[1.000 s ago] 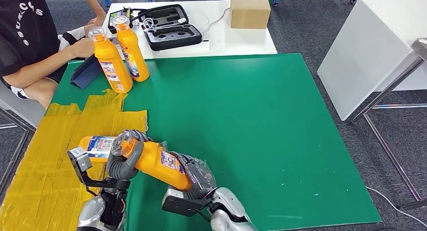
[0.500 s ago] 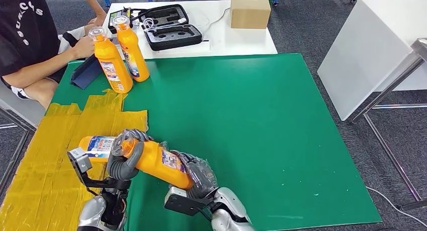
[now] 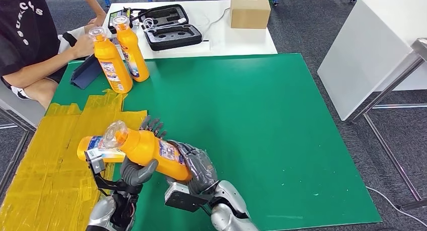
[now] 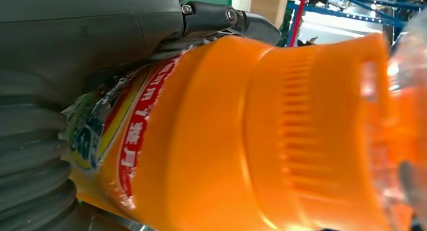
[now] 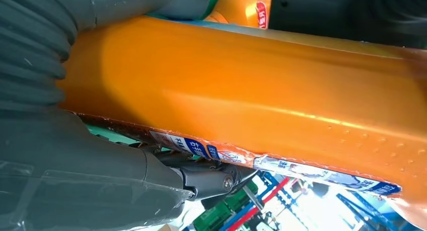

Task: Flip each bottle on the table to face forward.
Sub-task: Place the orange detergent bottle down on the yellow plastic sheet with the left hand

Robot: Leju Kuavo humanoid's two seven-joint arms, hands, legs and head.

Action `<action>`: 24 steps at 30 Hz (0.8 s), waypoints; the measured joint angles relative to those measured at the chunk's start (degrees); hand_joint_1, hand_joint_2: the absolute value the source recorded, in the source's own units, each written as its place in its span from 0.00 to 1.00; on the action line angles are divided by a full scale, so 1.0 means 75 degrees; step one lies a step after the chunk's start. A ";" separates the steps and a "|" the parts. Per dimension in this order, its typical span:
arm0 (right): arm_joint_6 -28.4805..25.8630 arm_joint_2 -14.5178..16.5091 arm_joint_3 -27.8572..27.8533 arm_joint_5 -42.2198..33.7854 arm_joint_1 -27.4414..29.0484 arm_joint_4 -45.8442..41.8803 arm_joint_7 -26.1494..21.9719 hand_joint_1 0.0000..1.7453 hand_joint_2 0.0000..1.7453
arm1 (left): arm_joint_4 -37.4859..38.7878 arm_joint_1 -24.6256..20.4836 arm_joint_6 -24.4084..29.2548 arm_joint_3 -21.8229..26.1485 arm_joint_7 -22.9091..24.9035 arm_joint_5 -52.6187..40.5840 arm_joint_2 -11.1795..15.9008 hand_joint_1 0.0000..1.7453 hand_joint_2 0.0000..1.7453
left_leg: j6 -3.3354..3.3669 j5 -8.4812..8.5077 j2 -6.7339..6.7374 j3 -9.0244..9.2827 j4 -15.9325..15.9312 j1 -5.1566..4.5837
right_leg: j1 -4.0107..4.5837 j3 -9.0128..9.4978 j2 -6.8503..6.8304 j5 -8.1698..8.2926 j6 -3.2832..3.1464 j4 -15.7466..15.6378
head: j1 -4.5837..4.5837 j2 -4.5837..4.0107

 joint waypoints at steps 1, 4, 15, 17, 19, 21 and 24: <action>-0.0011 -0.0002 0.0016 -0.0016 -0.0002 -0.0007 0.0000 1.00 1.00 | 0.0007 0.0000 0.0000 -0.0019 0.0000 0.0018 0.0012 0.00 1.00 | 0.0000 0.0000 0.0000 0.0000 0.0000 0.0000 | 0.0000 0.0000 0.0000 0.0000 0.0000 0.0000 | 0.0000 0.0000; -0.0020 -0.0007 0.0073 -0.0065 -0.0012 -0.0016 0.0000 1.00 1.00 | 0.0038 0.0000 0.0000 -0.0051 0.0000 0.0080 0.0039 0.00 1.00 | 0.0000 0.0000 -0.0001 0.0000 0.0000 0.0000 | 0.0000 0.0000 0.0000 0.0000 0.0000 0.0000 | 0.0000 0.0000; -0.0058 -0.0025 0.0209 -0.0060 -0.0043 -0.0001 0.0019 1.00 1.00 | 0.0063 0.0001 0.0005 -0.0077 -0.0002 0.0177 0.0087 0.00 1.00 | 0.0000 0.0000 -0.0001 -0.0001 0.0000 0.0000 | 0.0000 0.0001 0.0000 0.0000 0.0000 0.0000 | 0.0000 0.0000; -0.0111 -0.0025 0.0261 0.0005 -0.0062 0.0042 0.0045 1.00 1.00 | 0.0063 0.0005 0.0032 -0.0068 -0.0013 0.0247 0.0087 0.00 1.00 | 0.0000 0.0000 -0.0001 -0.0001 0.0000 0.0000 | 0.0000 0.0001 0.0000 0.0000 0.0000 0.0000 | 0.0000 0.0000; -0.0196 -0.0027 0.0337 0.0085 -0.0097 0.0124 0.0088 1.00 1.00 | 0.0063 0.0019 0.0072 -0.0044 -0.0032 0.0332 0.0086 0.00 1.00 | 0.0000 0.0000 0.0000 -0.0001 0.0000 0.0000 | 0.0000 0.0000 0.0000 0.0000 0.0000 0.0000 | -0.0001 0.0000; -0.0263 -0.0028 0.0396 0.0133 -0.0131 0.0208 0.0111 1.00 1.00 | 0.0063 0.0039 0.0108 -0.0014 -0.0044 0.0384 0.0085 0.00 1.00 | 0.0000 0.0000 -0.0001 -0.0001 0.0000 0.0000 | 0.0000 0.0000 0.0000 0.0000 0.0000 0.0000 | -0.0001 0.0000; -0.0297 -0.0028 0.0440 0.0155 -0.0162 0.0287 0.0117 1.00 1.00 | 0.0063 0.0060 0.0137 0.0010 -0.0047 0.0399 0.0085 0.00 1.00 | 0.0000 0.0000 -0.0001 -0.0001 0.0000 0.0000 | 0.0000 0.0000 0.0000 0.0000 0.0000 0.0000 | -0.0001 0.0000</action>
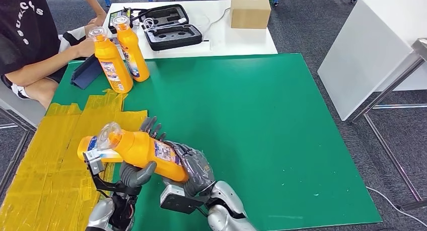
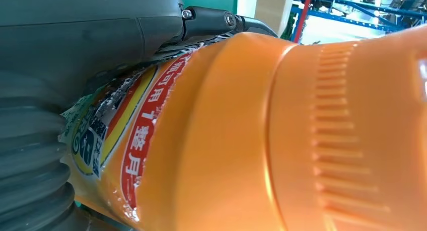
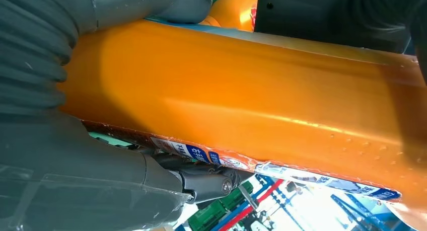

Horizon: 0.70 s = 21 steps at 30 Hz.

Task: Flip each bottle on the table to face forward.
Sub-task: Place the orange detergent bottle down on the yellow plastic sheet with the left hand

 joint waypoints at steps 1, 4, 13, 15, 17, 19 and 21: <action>-0.0001 0.0000 0.0016 0.0008 -0.0009 0.0023 0.0009 1.00 1.00 | -0.0001 0.0004 0.0005 0.0007 0.0000 0.0004 0.0000 0.00 1.00 | 0.0000 0.0000 0.0000 0.0000 0.0000 0.0000 | 0.0000 0.0000 0.0000 0.0000 0.0000 0.0000 | -0.0001 0.0000; -0.0006 0.0000 0.0080 0.0087 -0.0045 0.0104 0.0082 1.00 1.00 | -0.0030 0.0033 0.0050 0.0065 -0.0003 0.0050 -0.0012 0.29 1.00 | 0.0000 0.0000 0.0001 0.0000 0.0000 0.0000 | 0.0000 -0.0001 0.0001 0.0000 0.0000 0.0000 | 0.0000 0.0000; -0.0061 0.0005 0.0130 0.0158 -0.0118 0.0334 0.0130 1.00 1.00 | -0.0377 0.0180 0.0336 0.0267 -0.0015 -0.0183 -0.0141 1.00 1.00 | 0.0000 0.0000 0.0001 0.0000 0.0000 0.0000 | -0.0001 -0.0002 0.0001 0.0000 0.0000 0.0000 | 0.0000 0.0000; -0.0099 0.0006 0.0129 0.0158 -0.0127 0.0366 0.0125 1.00 1.00 | -0.0409 0.0196 0.0430 0.0279 -0.0057 -0.0306 -0.0165 1.00 1.00 | 0.0000 0.0000 0.0001 0.0000 0.0000 0.0000 | -0.0001 -0.0002 0.0001 0.0000 0.0000 0.0000 | 0.0001 0.0000; -0.0159 0.0006 0.0125 0.0157 -0.0133 0.0393 0.0129 1.00 1.00 | -0.0455 0.0209 0.0604 0.0285 -0.0143 -0.0539 -0.0205 1.00 1.00 | 0.0000 0.0000 0.0001 0.0000 0.0000 0.0000 | -0.0001 -0.0003 0.0000 0.0000 0.0000 0.0000 | 0.0001 0.0000; -0.0207 0.0004 0.0110 0.0153 -0.0134 0.0404 0.0136 1.00 1.00 | -0.0532 0.0225 0.0764 0.0284 -0.0196 -0.0769 -0.0253 1.00 1.00 | 0.0000 0.0000 0.0002 0.0000 0.0000 0.0000 | -0.0001 -0.0004 0.0001 0.0000 0.0000 0.0000 | 0.0001 0.0000; -0.0224 0.0001 0.0081 0.0148 -0.0129 0.0403 0.0136 1.00 1.00 | -0.0612 0.0249 0.0858 0.0287 -0.0204 -0.0896 -0.0296 1.00 1.00 | 0.0000 0.0000 0.0003 0.0000 0.0000 0.0000 | -0.0001 -0.0005 0.0001 0.0000 0.0000 0.0000 | 0.0001 0.0000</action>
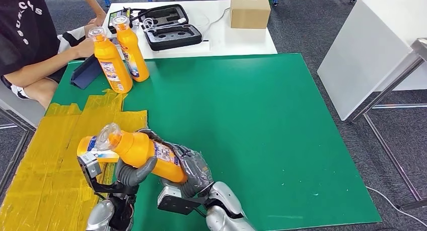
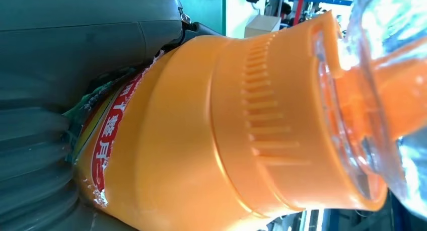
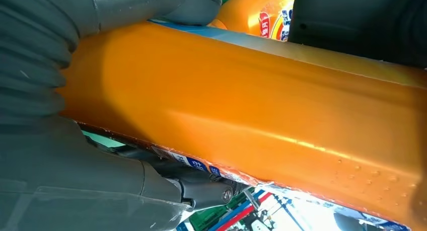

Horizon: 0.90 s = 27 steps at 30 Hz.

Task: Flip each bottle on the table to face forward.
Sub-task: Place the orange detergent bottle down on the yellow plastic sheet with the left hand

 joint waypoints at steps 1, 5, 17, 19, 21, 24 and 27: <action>-0.0004 -0.0001 -0.0018 -0.0001 0.0003 -0.0002 0.0000 1.00 1.00 | -0.0038 0.0015 0.0030 0.0004 -0.0001 -0.0036 -0.0017 1.00 1.00 | 0.0000 0.0000 0.0000 0.0000 0.0000 0.0000 | 0.0000 -0.0001 0.0000 0.0000 0.0000 0.0000 | 0.0000 0.0000; -0.0004 -0.0001 -0.0100 0.0005 0.0019 -0.0012 -0.0001 1.00 1.00 | -0.0106 0.0054 0.0079 0.0020 -0.0001 -0.0089 -0.0061 1.00 1.00 | 0.0000 0.0000 0.0000 0.0000 0.0000 0.0000 | 0.0000 -0.0002 0.0000 0.0000 0.0000 0.0000 | 0.0000 0.0000; 0.0165 -0.0007 -0.0446 -0.0472 0.0213 -0.0398 -0.0110 0.00 1.00 | -0.0246 0.0057 0.0517 0.0023 -0.0121 -0.0803 -0.0106 1.00 1.00 | 0.0000 0.0000 -0.0002 -0.0002 0.0000 0.0000 | 0.0000 -0.0002 -0.0001 0.0000 0.0000 0.0000 | -0.0001 0.0000; 0.0543 -0.0033 -0.0639 -0.0954 0.0427 -0.0844 -0.0149 0.00 1.00 | -0.0443 0.0056 0.1191 0.0053 -0.0192 -0.1788 -0.0104 1.00 1.00 | 0.0000 0.0000 -0.0002 -0.0004 0.0001 0.0000 | 0.0000 -0.0004 -0.0001 0.0000 0.0000 0.0000 | -0.0001 0.0000; 0.0980 -0.0071 -0.0861 -0.1353 0.0701 -0.1477 -0.0141 0.00 1.00 | -0.0703 0.0050 0.1804 0.0124 -0.0148 -0.2772 -0.0102 1.00 1.00 | 0.0000 0.0000 -0.0002 -0.0006 0.0001 0.0000 | 0.0000 -0.0006 -0.0001 0.0000 0.0000 0.0000 | -0.0002 0.0000; 0.1306 -0.0095 -0.1101 -0.1546 0.1010 -0.2205 -0.0095 0.00 1.00 | -0.1022 0.0034 0.2053 0.0208 -0.0052 -0.3276 -0.0102 1.00 1.00 | 0.0000 -0.0001 -0.0002 -0.0009 0.0001 0.0000 | 0.0000 -0.0008 -0.0001 0.0000 0.0000 0.0000 | -0.0003 0.0000; 0.1369 -0.0103 -0.1223 -0.1572 0.1168 -0.2582 -0.0085 0.00 1.00 | -0.1178 0.0032 0.2069 0.0248 -0.0030 -0.3356 -0.0104 1.00 1.00 | 0.0000 -0.0001 0.0000 -0.0009 0.0001 0.0000 | 0.0000 -0.0010 -0.0001 0.0000 0.0000 0.0000 | -0.0003 0.0000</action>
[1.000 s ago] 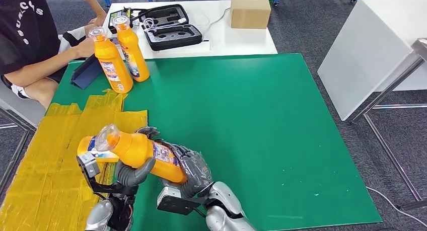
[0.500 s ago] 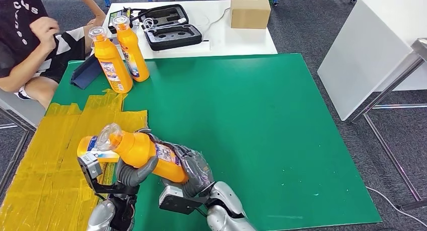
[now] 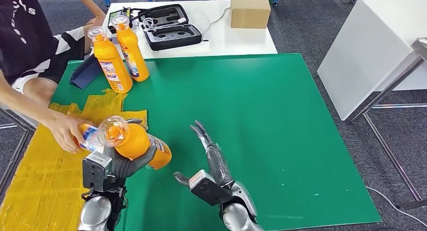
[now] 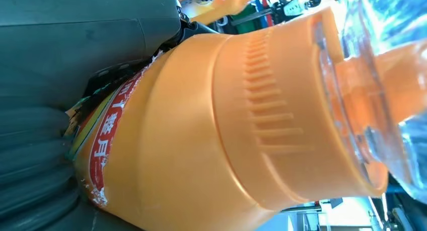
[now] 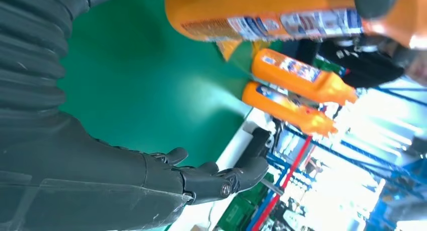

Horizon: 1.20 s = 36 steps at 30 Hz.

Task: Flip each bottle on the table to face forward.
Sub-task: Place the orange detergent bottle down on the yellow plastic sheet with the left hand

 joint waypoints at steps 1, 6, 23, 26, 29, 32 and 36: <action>0.0004 -0.0001 -0.0030 -0.0001 0.0032 -0.0076 -0.0001 0.00 1.00 | -0.0028 0.0001 0.0004 0.0011 0.0000 -0.0022 -0.0001 1.00 1.00 | 0.0000 0.0000 0.0000 0.0000 0.0000 0.0000 | 0.0000 0.0000 0.0000 0.0000 0.0000 0.0000 | -0.0001 0.0000; 0.0280 -0.0001 -0.0262 -0.0574 0.0267 -0.0575 -0.0211 0.00 1.00 | -0.0235 -0.0003 0.0910 0.0090 0.0022 -0.1562 0.0001 1.00 1.00 | 0.0000 0.0001 -0.0002 0.0000 0.0000 0.0000 | 0.0000 0.0001 -0.0001 0.0000 0.0000 0.0000 | 0.0000 0.0000; 0.1035 0.0028 -0.1864 -0.1244 0.1033 -0.2402 -0.0307 0.00 1.00 | -0.1643 -0.0274 0.2491 0.0469 0.1382 -0.6993 0.0265 1.00 1.00 | 0.0000 0.0001 -0.0001 -0.0002 0.0000 0.0000 | 0.0000 -0.0003 0.0000 0.0000 0.0000 0.0000 | 0.0000 0.0000; 0.0979 0.0045 -0.1904 -0.1164 0.1030 -0.2463 -0.0329 0.00 1.00 | -0.1422 -0.0408 0.2428 0.0431 0.1877 -0.8268 0.0344 1.00 1.00 | 0.0000 0.0001 -0.0001 -0.0001 0.0000 0.0000 | 0.0000 -0.0003 0.0000 0.0000 0.0000 0.0000 | 0.0000 0.0000; 0.0932 0.0049 -0.1932 -0.1144 0.1026 -0.2544 -0.0330 0.00 1.00 | -0.0990 -0.0596 0.2164 0.0398 0.2197 -0.8742 0.0414 1.00 1.00 | 0.0000 0.0002 0.0000 -0.0001 0.0000 0.0000 | 0.0000 -0.0003 0.0000 0.0001 0.0000 0.0000 | -0.0001 0.0000; 0.0912 0.0049 -0.1978 -0.1136 0.1004 -0.2622 -0.0331 0.00 1.00 | -0.0265 -0.0886 0.1906 0.0388 0.2468 -0.8979 0.0468 1.00 1.00 | 0.0001 0.0004 -0.0002 -0.0001 0.0001 -0.0001 | -0.0001 -0.0001 0.0000 0.0001 0.0000 0.0000 | -0.0001 0.0000; 0.0946 0.0049 -0.2026 -0.1139 0.0935 -0.2705 -0.0330 0.00 1.00 | 0.1094 -0.1366 0.1976 0.0410 0.2744 -0.9328 0.0559 1.00 1.00 | 0.0000 0.0005 0.0000 -0.0001 0.0001 -0.0001 | -0.0001 0.0000 0.0000 0.0002 0.0000 0.0000 | -0.0001 0.0000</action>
